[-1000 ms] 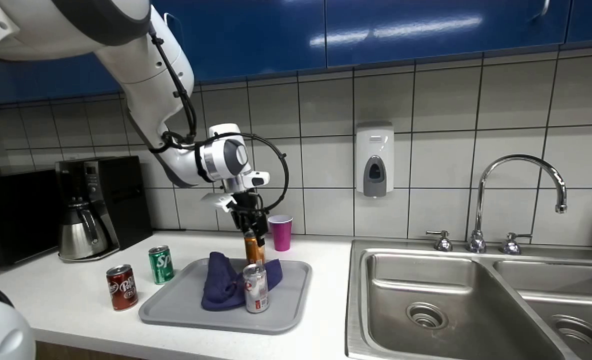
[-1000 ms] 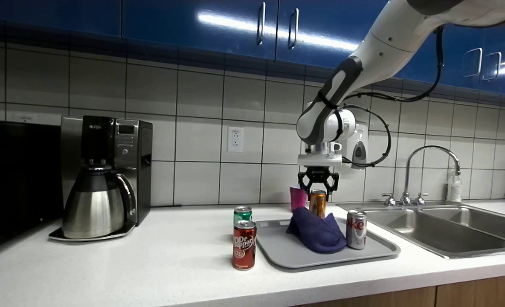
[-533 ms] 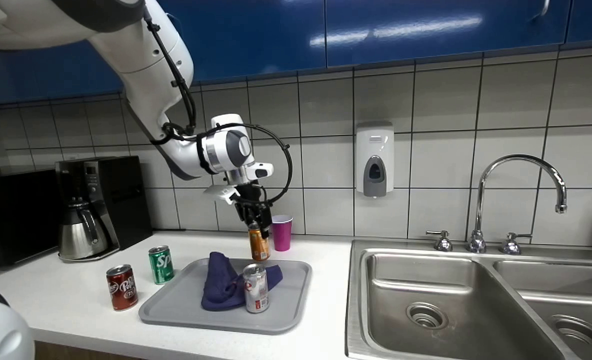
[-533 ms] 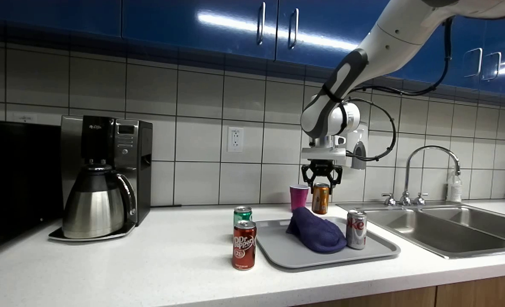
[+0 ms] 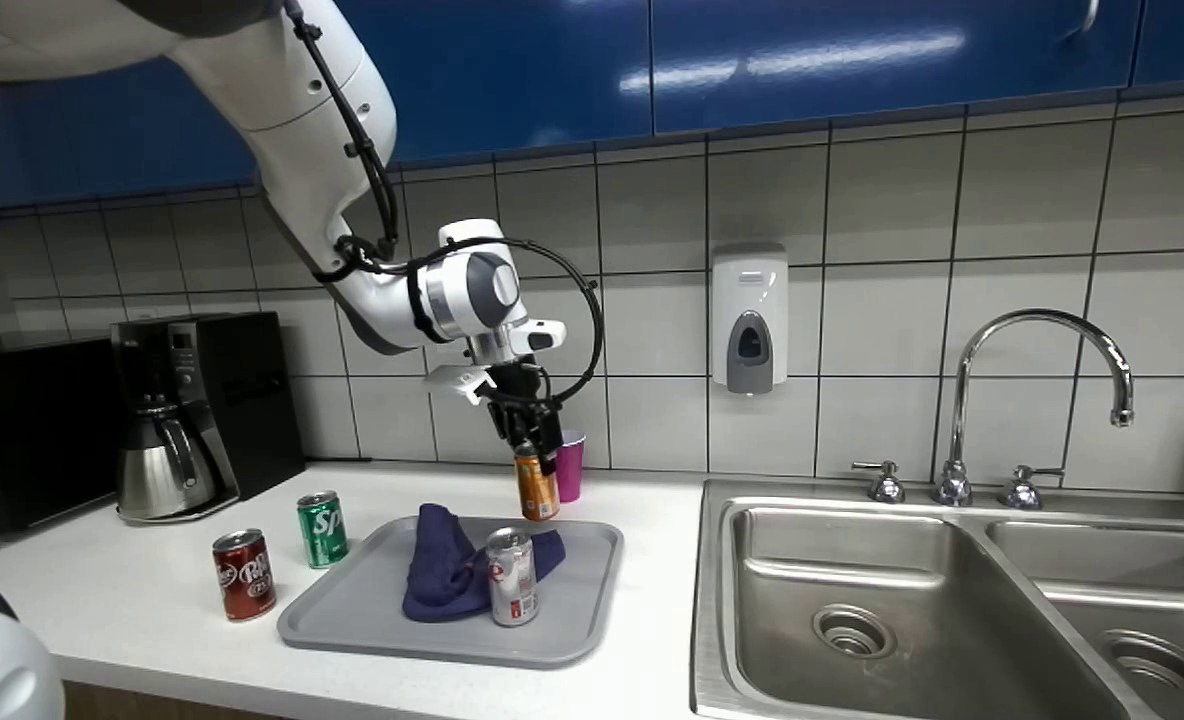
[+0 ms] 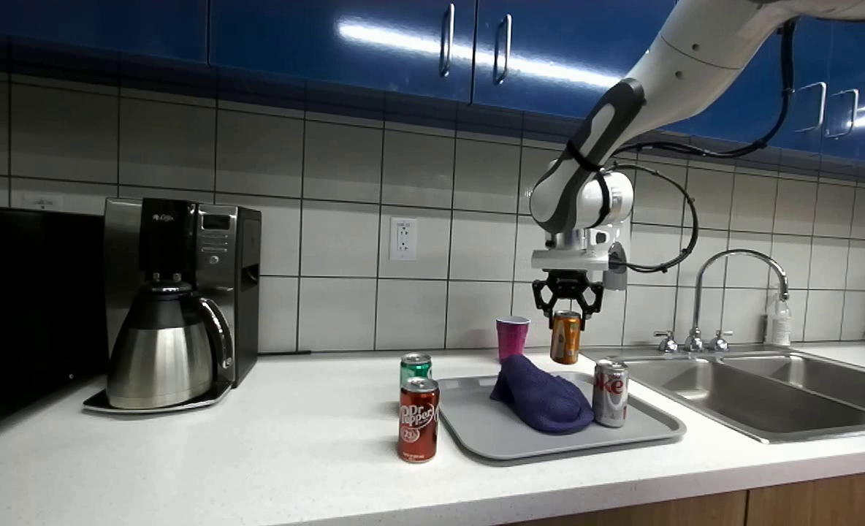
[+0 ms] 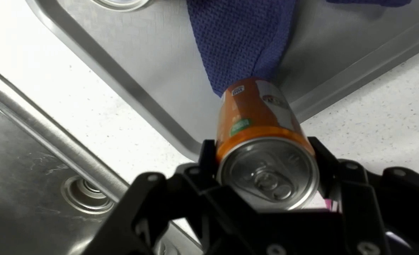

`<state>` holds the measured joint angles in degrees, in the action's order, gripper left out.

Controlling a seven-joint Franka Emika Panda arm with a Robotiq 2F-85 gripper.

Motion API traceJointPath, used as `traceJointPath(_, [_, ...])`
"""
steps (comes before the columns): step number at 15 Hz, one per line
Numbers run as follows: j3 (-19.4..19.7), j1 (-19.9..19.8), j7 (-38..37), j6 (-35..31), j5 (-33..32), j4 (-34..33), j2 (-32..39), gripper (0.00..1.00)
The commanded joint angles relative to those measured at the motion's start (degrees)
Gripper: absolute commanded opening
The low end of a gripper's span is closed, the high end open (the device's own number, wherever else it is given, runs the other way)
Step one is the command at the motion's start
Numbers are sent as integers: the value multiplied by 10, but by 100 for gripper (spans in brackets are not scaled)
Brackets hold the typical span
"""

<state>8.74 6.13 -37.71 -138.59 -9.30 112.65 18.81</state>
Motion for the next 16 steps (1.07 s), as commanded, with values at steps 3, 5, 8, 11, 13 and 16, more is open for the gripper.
traceJointPath(3, [4, -16, -6, -2, 2, 21, -27, 39])
traceJointPath(5, [9, -20, -7, -3, -1, 22, -28, 39])
traceJointPath(8, [15, -27, -9, -1, 1, 20, -28, 39])
traceJointPath(11, [20, -33, -10, 0, 0, 14, -22, 39])
traceJointPath(13, [23, -37, -9, 1, 2, 10, -17, 39])
traceJointPath(16, [26, -45, -6, 2, 6, 4, -11, 39])
